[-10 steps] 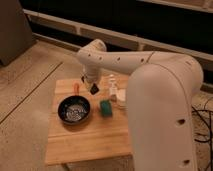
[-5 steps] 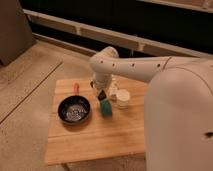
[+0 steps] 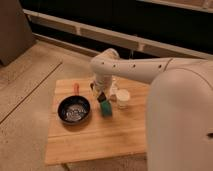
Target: Place the eraser on the white sponge
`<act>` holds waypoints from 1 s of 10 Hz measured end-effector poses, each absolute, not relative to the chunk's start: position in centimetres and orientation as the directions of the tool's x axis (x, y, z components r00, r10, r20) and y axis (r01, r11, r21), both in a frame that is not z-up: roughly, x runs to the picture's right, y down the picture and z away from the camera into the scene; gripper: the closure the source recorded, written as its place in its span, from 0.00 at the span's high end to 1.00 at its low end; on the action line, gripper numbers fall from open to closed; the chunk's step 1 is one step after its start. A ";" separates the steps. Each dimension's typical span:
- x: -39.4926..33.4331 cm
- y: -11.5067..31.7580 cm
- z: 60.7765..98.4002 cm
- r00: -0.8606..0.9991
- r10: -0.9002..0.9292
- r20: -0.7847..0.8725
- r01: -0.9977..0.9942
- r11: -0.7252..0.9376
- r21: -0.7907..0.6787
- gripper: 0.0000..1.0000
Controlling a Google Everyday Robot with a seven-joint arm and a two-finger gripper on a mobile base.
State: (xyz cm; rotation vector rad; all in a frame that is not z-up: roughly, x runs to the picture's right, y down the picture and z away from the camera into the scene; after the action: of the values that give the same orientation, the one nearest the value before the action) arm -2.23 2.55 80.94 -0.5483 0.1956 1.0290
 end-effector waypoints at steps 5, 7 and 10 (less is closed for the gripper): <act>0.0 8.0 83.3 0.455 0.701 -0.549 -0.890 0.334 -0.311 0.00; 1.4 9.2 83.9 0.421 0.685 -0.595 -0.907 0.318 -0.276 0.00; 2.8 11.0 85.3 0.368 0.657 -0.658 -0.929 0.279 -0.242 0.00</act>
State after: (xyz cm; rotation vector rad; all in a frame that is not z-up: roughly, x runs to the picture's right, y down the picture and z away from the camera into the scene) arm 2.78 11.01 85.29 -0.6660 0.4826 1.1205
